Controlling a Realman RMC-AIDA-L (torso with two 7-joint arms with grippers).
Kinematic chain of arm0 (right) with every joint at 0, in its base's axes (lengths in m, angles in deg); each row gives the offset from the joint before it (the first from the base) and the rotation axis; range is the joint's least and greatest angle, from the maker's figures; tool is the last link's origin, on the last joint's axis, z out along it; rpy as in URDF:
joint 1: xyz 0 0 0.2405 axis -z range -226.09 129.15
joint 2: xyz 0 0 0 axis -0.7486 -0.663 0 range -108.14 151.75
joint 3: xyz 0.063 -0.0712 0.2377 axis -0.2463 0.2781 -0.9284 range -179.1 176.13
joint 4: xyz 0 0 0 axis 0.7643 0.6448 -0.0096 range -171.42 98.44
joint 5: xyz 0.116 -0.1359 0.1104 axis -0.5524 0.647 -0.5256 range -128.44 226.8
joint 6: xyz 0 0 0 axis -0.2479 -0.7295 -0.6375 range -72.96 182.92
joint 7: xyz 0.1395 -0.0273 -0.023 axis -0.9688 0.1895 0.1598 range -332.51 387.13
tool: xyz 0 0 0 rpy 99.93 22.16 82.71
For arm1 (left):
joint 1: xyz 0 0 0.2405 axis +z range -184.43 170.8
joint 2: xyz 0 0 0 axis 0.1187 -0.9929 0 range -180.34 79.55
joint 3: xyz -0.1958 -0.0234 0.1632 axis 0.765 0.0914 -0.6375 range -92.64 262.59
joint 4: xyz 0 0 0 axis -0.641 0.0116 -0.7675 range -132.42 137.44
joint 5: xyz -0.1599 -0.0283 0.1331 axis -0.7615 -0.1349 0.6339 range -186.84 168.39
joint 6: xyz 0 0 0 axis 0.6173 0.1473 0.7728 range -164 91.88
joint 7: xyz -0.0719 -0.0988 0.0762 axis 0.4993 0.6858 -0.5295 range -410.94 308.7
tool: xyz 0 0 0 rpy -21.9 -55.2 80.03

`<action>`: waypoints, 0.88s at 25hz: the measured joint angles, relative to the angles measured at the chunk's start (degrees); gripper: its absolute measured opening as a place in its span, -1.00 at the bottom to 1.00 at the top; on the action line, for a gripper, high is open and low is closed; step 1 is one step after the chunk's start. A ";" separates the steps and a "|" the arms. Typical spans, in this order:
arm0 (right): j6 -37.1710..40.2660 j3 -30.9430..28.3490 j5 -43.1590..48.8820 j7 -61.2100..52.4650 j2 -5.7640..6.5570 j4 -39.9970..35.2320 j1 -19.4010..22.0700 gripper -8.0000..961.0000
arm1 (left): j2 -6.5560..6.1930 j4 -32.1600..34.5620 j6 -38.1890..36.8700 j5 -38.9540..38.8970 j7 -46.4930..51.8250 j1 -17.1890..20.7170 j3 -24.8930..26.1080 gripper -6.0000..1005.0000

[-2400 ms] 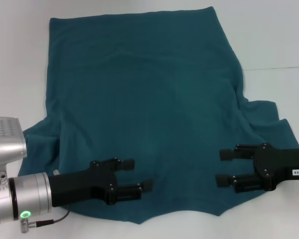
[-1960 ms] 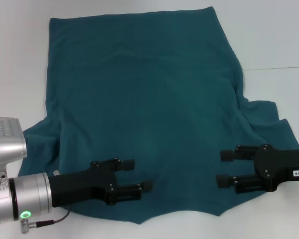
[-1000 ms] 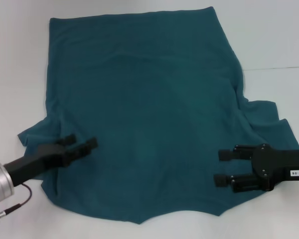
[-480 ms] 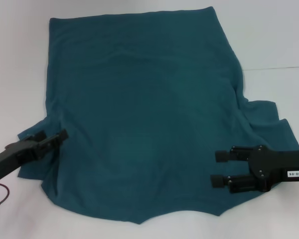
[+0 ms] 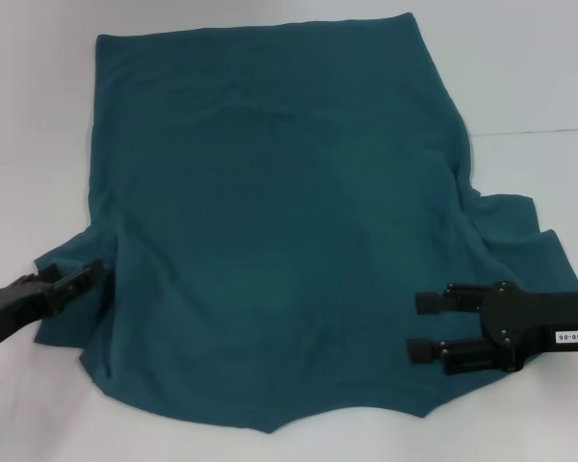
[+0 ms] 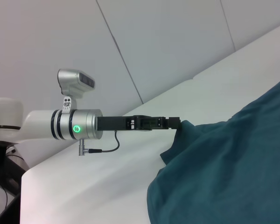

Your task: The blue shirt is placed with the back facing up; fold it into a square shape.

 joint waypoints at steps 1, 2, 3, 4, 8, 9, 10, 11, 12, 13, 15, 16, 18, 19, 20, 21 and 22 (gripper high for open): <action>0.00 0.00 0.00 -0.05 0.01 -0.01 -0.01 0.85 | 0.01 0.00 0.12 -0.01 -0.01 0.08 0.06 0.71; 0.00 0.00 0.00 -0.08 0.01 -0.02 -0.03 0.85 | 0.01 0.00 0.23 -0.04 -0.01 0.11 0.14 0.71; -0.02 0.00 0.00 -0.09 0.02 -0.04 -0.04 0.85 | 0.02 0.00 0.32 -0.05 -0.02 0.16 0.27 0.71; -0.03 0.00 0.00 -0.10 0.02 -0.04 -0.05 0.85 | 0.00 0.00 0.41 -0.07 -0.05 0.19 0.49 0.71; -0.22 0.00 0.00 -0.18 0.02 -0.08 -0.08 0.85 | -0.05 -0.01 0.77 -0.11 -0.69 0.29 1.88 0.71; -0.22 0.00 0.00 -0.18 0.02 -0.08 -0.08 0.85 | -0.05 0.00 0.99 -0.12 -0.86 0.34 2.11 0.71; -0.22 0.00 0.00 -0.18 0.02 -0.09 -0.08 0.85 | -0.05 0.00 1.26 -0.12 -0.99 0.43 2.24 0.71; -0.23 0.00 0.00 -0.19 0.02 -0.09 -0.08 0.85 | -0.06 -0.02 1.62 -0.13 -1.18 0.49 2.26 0.71; -0.23 0.00 0.00 -0.19 0.02 -0.09 -0.08 0.85 | -0.04 -0.13 2.07 -0.14 -1.36 0.55 2.27 0.71; -0.23 0.00 0.00 -0.20 0.02 -0.09 -0.08 0.85 | 0.00 -0.21 2.32 -0.15 -1.49 0.56 2.27 0.71; -0.24 0.00 0.00 -0.21 0.02 -0.09 -0.08 0.85 | 0.12 -0.65 3.01 -0.17 -1.87 0.48 2.20 0.71; -0.25 0.00 0.00 -0.22 0.02 -0.11 -0.09 0.85 | 0.14 -0.95 3.19 -0.17 -2.03 0.35 2.13 0.71; -0.26 0.00 0.00 -0.22 0.02 -0.14 -0.13 0.84 | 0.16 -1.44 3.45 -0.17 -2.28 0.14 2.03 0.71; -0.26 0.00 -0.01 -0.22 0.02 -0.14 -0.16 0.84 | 0.17 -1.56 3.51 -0.17 -2.32 0.12 2.00 0.71; -0.26 0.00 -0.01 -0.23 0.02 -0.14 -0.18 0.84 | 0.17 -1.71 3.54 -0.17 -2.34 0.09 1.97 0.71; -0.26 0.00 -0.02 -0.22 0.02 -0.14 -0.21 0.84 | 0.18 -1.89 3.55 -0.17 -2.37 0.06 1.96 0.71; -0.26 0.00 -0.03 -0.23 0.02 -0.14 -0.22 0.84 | 0.18 -1.97 3.56 -0.15 -2.39 0.05 1.96 0.71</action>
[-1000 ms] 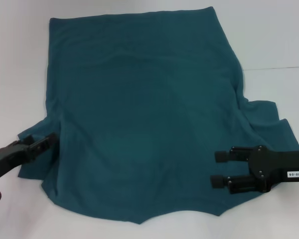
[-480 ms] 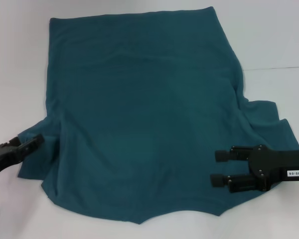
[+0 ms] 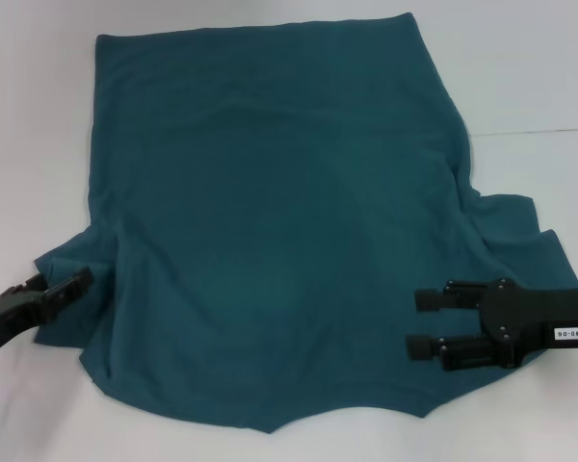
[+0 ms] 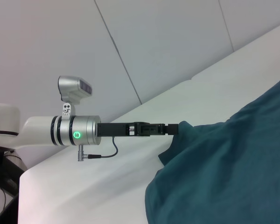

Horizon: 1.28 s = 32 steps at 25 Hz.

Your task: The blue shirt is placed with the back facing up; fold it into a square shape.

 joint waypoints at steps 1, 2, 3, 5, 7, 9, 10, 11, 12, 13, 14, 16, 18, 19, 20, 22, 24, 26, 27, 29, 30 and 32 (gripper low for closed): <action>0.00 -0.02 -0.01 0.00 0.00 0.00 -0.01 0.84 | 0.01 -0.14 0.00 0.08 -0.02 -0.03 -0.04 0.71; 0.00 -0.04 -0.02 0.00 0.00 -0.03 -0.01 0.84 | 0.01 -0.15 0.01 0.16 -0.03 -0.03 -0.05 0.71; 0.00 -0.06 -0.04 0.00 0.00 -0.06 -0.02 0.84 | 0.02 -0.18 0.01 0.26 -0.04 -0.04 -0.09 0.71; 0.00 -0.08 -0.17 0.00 0.00 -0.10 -0.03 0.84 | 0.07 -0.30 0.01 0.38 -0.09 -0.05 -0.36 0.71; 0.00 -0.08 -0.32 0.00 0.00 -0.12 -0.03 0.84 | 0.10 -0.52 0.00 0.37 -0.13 -0.10 -0.81 0.71; 0.00 -0.09 -0.39 0.00 0.00 -0.16 -0.03 0.84 | 0.11 -0.72 -0.01 0.29 -0.14 -0.23 -1.41 0.71; 0.00 -0.09 -0.40 0.00 0.00 -0.19 -0.03 0.84 | 0.11 -0.78 -0.03 0.29 -0.15 -0.33 -1.54 0.71; 0.00 -0.09 -0.40 0.00 0.00 -0.21 -0.03 0.84 | 0.11 -0.86 -0.07 0.29 -0.15 -0.50 -1.75 0.71; 0.00 -0.09 -0.41 0.00 0.00 -0.21 -0.03 0.84 | 0.11 -0.90 -0.08 0.29 -0.15 -0.64 -1.90 0.71; 0.00 -0.09 -0.41 0.02 0.00 -0.21 -0.03 0.83 | 0.11 -0.93 -0.08 0.30 -0.15 -0.73 -2.05 0.71; 0.00 -0.09 -0.42 0.06 0.00 -0.20 -0.03 0.83 | 0.12 -0.94 -0.07 0.31 -0.15 -0.80 -2.17 0.71; 0.00 -0.09 -0.46 0.12 0.00 -0.11 0.00 0.83 | 0.11 -0.96 -0.04 0.25 -0.15 -0.88 -2.39 0.71; 0.00 -0.09 -0.51 0.15 -0.01 -0.08 0.06 0.83 | 0.11 -0.97 -0.01 0.12 -0.15 -0.95 -2.42 0.71; 0.00 -0.09 -0.52 0.15 0.00 -0.08 0.08 0.83 | 0.12 -0.97 0.00 0.11 -0.15 -0.97 -2.42 0.71; 0.00 -0.09 -0.53 0.16 0.00 -0.07 0.11 0.83 | 0.11 -0.97 0.11 0.06 -0.15 -1.00 -2.36 0.71; 0.00 -0.09 -0.53 0.19 0.00 -0.03 0.12 0.83 | 0.11 -0.99 0.94 -0.02 -0.05 -1.05 -2.14 0.71; 0.00 -0.09 -0.53 0.21 0.00 0.01 0.13 0.83 | 0.14 -1.04 1.89 -0.37 0.19 -1.07 -1.92 0.71; 0.00 -0.09 -0.53 0.23 0.00 0.04 0.14 0.83 | 0.24 -1.28 2.77 -1.10 0.29 -1.07 -1.73 0.64; 0.00 -0.09 -0.53 0.22 0.00 0.05 0.15 0.83 | 0.26 -1.40 3.02 -1.26 0.31 -1.07 -1.72 0.58; 0.00 -0.09 -0.53 0.20 0.00 0.05 0.16 0.83 | 0.27 -1.61 3.47 -1.39 0.35 -1.08 -1.73 0.44; 0.00 -0.09 -0.53 0.20 0.00 0.06 0.20 0.82 | 0.28 -1.67 3.72 -1.46 0.37 -1.09 -1.73 0.38; 0.00 -0.09 -0.56 0.20 0.00 0.06 0.28 0.82 | 0.29 -1.70 3.80 -1.55 0.38 -1.09 -1.74 0.06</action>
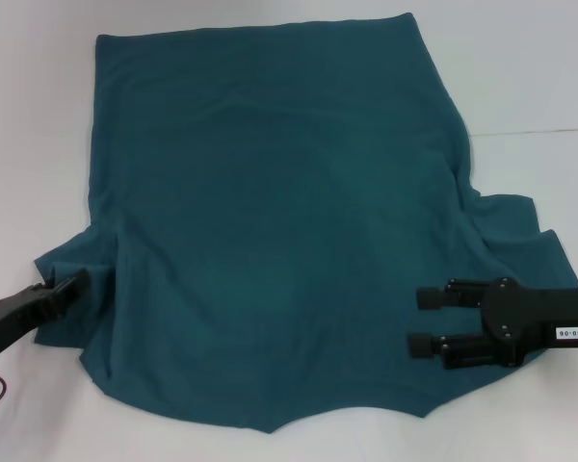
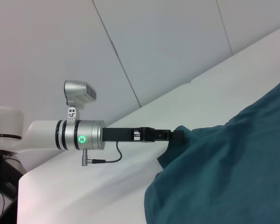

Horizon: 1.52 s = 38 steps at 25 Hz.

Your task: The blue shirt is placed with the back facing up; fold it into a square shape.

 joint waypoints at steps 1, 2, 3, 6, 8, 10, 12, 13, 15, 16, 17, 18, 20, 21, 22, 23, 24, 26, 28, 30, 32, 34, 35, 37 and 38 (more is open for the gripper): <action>0.00 0.00 -0.02 0.00 0.00 0.00 0.05 0.82 | 0.00 -0.02 0.03 -0.12 0.00 0.00 -0.01 -0.09; 0.00 0.00 -0.04 0.00 0.00 0.00 0.09 0.82 | 0.00 -0.02 0.03 -0.25 0.00 0.00 -0.01 -0.14; 0.00 0.00 -0.07 -0.01 0.00 0.00 0.11 0.82 | 0.00 -0.02 0.04 -0.37 0.00 0.00 -0.02 -0.18; 0.00 0.00 -0.11 -0.03 0.00 0.00 0.18 0.82 | 0.00 -0.02 0.07 -0.55 -0.01 0.02 -0.02 -0.31; 0.00 -0.04 -0.11 0.00 0.00 -0.01 0.21 0.82 | 0.00 -0.02 0.07 -0.57 0.00 0.02 -0.02 -0.40; 0.00 -0.10 -0.11 0.04 0.00 -0.01 0.21 0.82 | 0.00 -0.02 0.07 -0.58 0.00 0.03 -0.02 -0.48; 0.00 -0.33 -0.11 0.14 0.00 -0.01 0.19 0.82 | 0.00 0.00 0.11 -0.82 0.05 0.03 -0.02 -0.57; 0.00 -0.50 -0.11 0.20 0.00 -0.01 0.18 0.82 | 0.00 0.01 0.13 -0.95 0.07 0.03 -0.02 -0.64; 0.00 -0.99 -0.12 0.28 -0.01 -0.01 0.17 0.81 | -0.07 0.24 0.20 -1.57 0.12 0.07 0.01 -0.79; 0.00 -1.22 -0.12 0.30 -0.03 -0.01 0.16 0.81 | -0.09 0.37 0.33 -1.82 0.13 0.10 0.01 -0.86; 0.00 -1.41 -0.11 0.28 -0.06 -0.01 0.16 0.81 | -0.15 0.56 0.57 -2.20 0.14 0.15 0.04 -0.94; 0.00 -1.52 -0.12 0.20 -0.09 -0.01 0.15 0.81 | -0.20 0.76 0.95 -2.51 0.14 0.17 0.05 -0.95; 0.00 -1.58 -0.11 -0.03 -0.19 -0.01 0.13 0.81 | -0.27 1.14 1.70 -2.76 0.15 0.19 0.06 -0.97; 0.00 -1.59 -0.11 -0.06 -0.30 -0.01 0.12 0.81 | -0.30 1.36 2.21 -2.81 0.15 0.18 0.08 -0.98; 0.00 -1.62 -0.11 -0.07 -0.39 -0.01 0.10 0.81 | -0.31 1.49 2.56 -2.81 0.15 0.16 0.07 -0.98; 0.00 -1.69 -0.11 -0.07 -0.55 -0.01 0.07 0.81 | -0.42 2.04 3.40 -2.81 0.14 0.05 0.07 -0.98; -0.02 -1.79 -0.11 -0.09 -0.63 -0.01 0.02 0.81 | -0.48 2.27 3.63 -2.81 0.14 0.01 0.07 -0.98; -0.18 -1.96 -0.11 -0.13 -0.70 -0.01 -0.06 0.81 | -0.58 2.62 3.82 -2.81 0.13 -0.07 0.07 -0.98; -0.38 -2.05 -0.11 -0.16 -0.77 0.03 -0.15 0.81 | -0.81 3.15 4.07 -2.81 0.15 -0.27 0.07 -0.98; -0.46 -2.08 -0.11 -0.21 -0.85 0.07 -0.25 0.81 | -1.03 3.42 4.32 -2.81 0.18 -0.49 0.07 -0.98; -0.47 -2.09 -0.11 -0.25 -0.91 0.08 -0.36 0.80 | -1.25 3.52 4.48 -2.81 0.14 -0.78 0.07 -0.98; -0.48 -2.10 -0.11 -0.30 -0.94 0.08 -0.44 0.80 | -1.40 3.54 4.66 -2.77 0.05 -1.03 0.06 -0.98; -0.48 -2.11 -0.11 -0.35 -0.96 0.08 -0.48 0.80 | -1.45 3.58 4.84 -2.68 0.01 -1.19 0.04 -0.98; -0.50 -2.11 -0.11 -0.43 -0.98 0.08 -0.53 0.80 | -1.49 3.73 5.10 -2.49 -0.04 -1.44 -0.14 -0.98; -0.51 -2.11 -0.11 -0.44 -1.01 0.08 -0.53 0.80 | -1.49 3.87 5.16 -2.41 -0.07 -1.54 -0.29 -0.98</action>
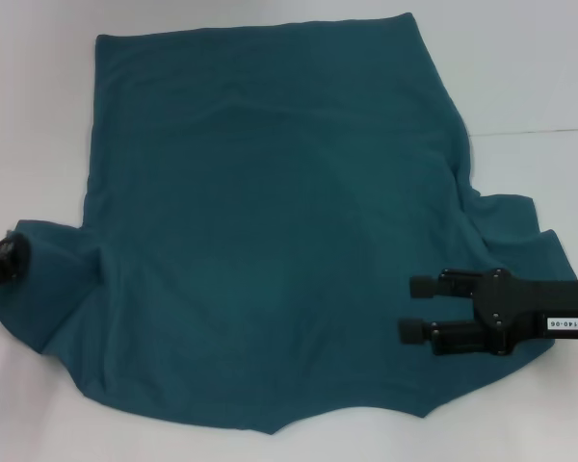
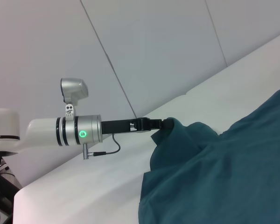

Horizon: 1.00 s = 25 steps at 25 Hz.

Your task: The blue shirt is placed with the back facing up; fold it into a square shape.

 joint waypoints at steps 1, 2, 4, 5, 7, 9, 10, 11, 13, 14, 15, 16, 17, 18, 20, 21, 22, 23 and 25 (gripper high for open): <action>-0.01 0.00 0.00 0.00 -0.02 0.00 0.00 0.80 | 0.00 0.15 0.01 0.06 -0.03 -0.06 -0.11 -0.98; -0.01 0.00 0.00 0.00 -0.04 0.00 -0.01 0.80 | 0.00 0.32 0.01 0.09 -0.09 -0.08 -0.22 -0.98; -0.02 0.00 0.00 -0.01 -0.04 0.00 -0.02 0.80 | 0.00 0.80 0.01 0.12 -0.19 -0.10 -0.30 -0.98; -0.02 0.00 0.00 -0.02 -0.05 0.00 -0.03 0.80 | 0.00 1.10 0.01 0.14 -0.23 -0.11 -0.31 -0.98; -0.02 0.00 0.00 -0.02 -0.05 0.00 -0.04 0.80 | -0.01 1.57 0.01 0.14 -0.26 -0.11 -0.32 -0.98; -0.03 0.00 0.00 -0.02 -0.05 0.00 -0.05 0.80 | -0.05 1.98 0.04 0.16 -0.26 -0.10 -0.33 -0.98; -0.07 0.00 0.00 -0.02 -0.05 0.00 -0.05 0.80 | -0.06 2.25 0.07 0.17 -0.27 -0.10 -0.30 -0.98; -0.07 0.00 0.00 -0.02 -0.05 0.00 -0.05 0.79 | -0.07 2.45 0.09 0.17 -0.27 -0.11 -0.28 -0.98; -0.11 -0.05 0.00 -0.02 -0.05 0.00 -0.05 0.79 | -0.08 2.68 0.13 0.18 -0.28 -0.10 -0.27 -0.98; -0.12 -0.07 0.00 -0.02 -0.07 0.00 -0.05 0.79 | -0.08 2.73 0.15 0.18 -0.28 -0.11 -0.26 -0.98; -0.12 -0.08 0.00 -0.02 -0.12 0.00 -0.05 0.79 | -0.09 2.76 0.17 0.18 -0.28 -0.11 -0.27 -0.98; -0.12 -0.08 0.00 -0.02 -0.12 0.00 -0.05 0.79 | -0.09 2.80 0.18 0.18 -0.28 -0.11 -0.28 -0.98; -0.12 -0.09 0.00 -0.02 -0.13 0.00 -0.05 0.79 | -0.09 2.84 0.18 0.18 -0.31 -0.10 -0.30 -0.98; -0.12 -0.09 0.00 -0.03 -0.13 0.00 -0.05 0.79 | -0.09 2.88 0.18 0.18 -0.32 -0.10 -0.32 -0.98; -0.12 -0.09 0.00 -0.03 -0.14 0.00 -0.05 0.79 | -0.09 2.92 0.05 0.18 -0.27 -0.10 -0.34 -0.98; -0.12 -0.09 0.00 -0.02 -0.14 0.00 -0.05 0.79 | -0.09 2.94 -0.21 0.18 -0.15 -0.10 -0.34 -0.98; -0.12 -0.09 0.00 -0.02 -0.14 0.00 -0.05 0.79 | -0.08 3.03 -0.67 0.17 0.05 -0.08 -0.35 -0.98; -0.12 -0.09 0.00 -0.02 -0.14 0.00 -0.05 0.79 | -0.04 3.17 -1.20 0.13 0.24 -0.02 -0.35 -0.98; -0.11 -0.09 0.00 -0.02 -0.14 0.00 -0.05 0.79 | 0.12 3.65 -2.55 0.03 0.92 0.21 -0.35 -0.98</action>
